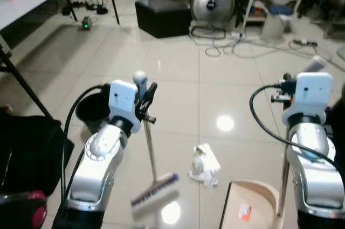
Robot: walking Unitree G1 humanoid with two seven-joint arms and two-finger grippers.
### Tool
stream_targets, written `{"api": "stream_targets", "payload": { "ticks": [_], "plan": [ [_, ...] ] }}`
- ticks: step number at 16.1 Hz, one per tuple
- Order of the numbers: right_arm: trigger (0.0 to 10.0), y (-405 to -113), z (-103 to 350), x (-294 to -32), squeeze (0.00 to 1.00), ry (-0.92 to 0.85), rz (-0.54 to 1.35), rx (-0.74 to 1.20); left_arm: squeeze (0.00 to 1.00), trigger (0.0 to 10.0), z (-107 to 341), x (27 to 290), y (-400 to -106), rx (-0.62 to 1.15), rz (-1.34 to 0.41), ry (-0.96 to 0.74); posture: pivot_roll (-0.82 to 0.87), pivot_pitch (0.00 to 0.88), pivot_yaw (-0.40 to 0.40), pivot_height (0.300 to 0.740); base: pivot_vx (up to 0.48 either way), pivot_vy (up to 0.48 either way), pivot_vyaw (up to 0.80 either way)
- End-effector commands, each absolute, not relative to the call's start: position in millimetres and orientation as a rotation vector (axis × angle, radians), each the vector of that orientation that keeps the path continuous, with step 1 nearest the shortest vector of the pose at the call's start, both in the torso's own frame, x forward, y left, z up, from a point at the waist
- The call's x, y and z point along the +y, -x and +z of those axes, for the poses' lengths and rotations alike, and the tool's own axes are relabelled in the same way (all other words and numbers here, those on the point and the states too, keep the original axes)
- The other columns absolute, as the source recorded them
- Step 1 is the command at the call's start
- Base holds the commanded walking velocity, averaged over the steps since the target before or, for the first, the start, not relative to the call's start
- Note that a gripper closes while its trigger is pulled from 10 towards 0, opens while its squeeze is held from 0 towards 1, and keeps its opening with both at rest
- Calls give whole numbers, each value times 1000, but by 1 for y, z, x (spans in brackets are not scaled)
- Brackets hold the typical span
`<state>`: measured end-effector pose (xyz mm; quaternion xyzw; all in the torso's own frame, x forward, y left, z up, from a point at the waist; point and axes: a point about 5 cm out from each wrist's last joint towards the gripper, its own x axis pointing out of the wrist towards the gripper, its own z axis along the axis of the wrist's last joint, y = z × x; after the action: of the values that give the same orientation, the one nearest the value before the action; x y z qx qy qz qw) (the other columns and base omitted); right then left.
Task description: Sweep floor
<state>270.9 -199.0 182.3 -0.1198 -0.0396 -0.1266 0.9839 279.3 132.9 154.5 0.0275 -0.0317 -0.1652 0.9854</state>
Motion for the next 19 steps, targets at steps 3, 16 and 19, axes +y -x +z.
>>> {"api": "stream_targets", "payload": {
  "ticks": [3, 16, 19],
  "plan": [
    [10000, -269, 191, -195, 0, 220, -242, -121, 0, 10000, 164, 134, -281, -103, -336, -81, -109, 48, 25, 740, 377, 0, 0],
    [10000, -286, 198, -184, 0, 302, -184, -177, 0, 10000, 166, 136, -285, -108, -308, -75, -100, 54, 28, 740, 377, 0, -197],
    [10000, -292, 200, -180, 0, 370, -135, -207, 0, 10000, 166, 136, -284, -112, -291, -76, -88, 55, 16, 740, 376, 0, 0]
  ]
}}
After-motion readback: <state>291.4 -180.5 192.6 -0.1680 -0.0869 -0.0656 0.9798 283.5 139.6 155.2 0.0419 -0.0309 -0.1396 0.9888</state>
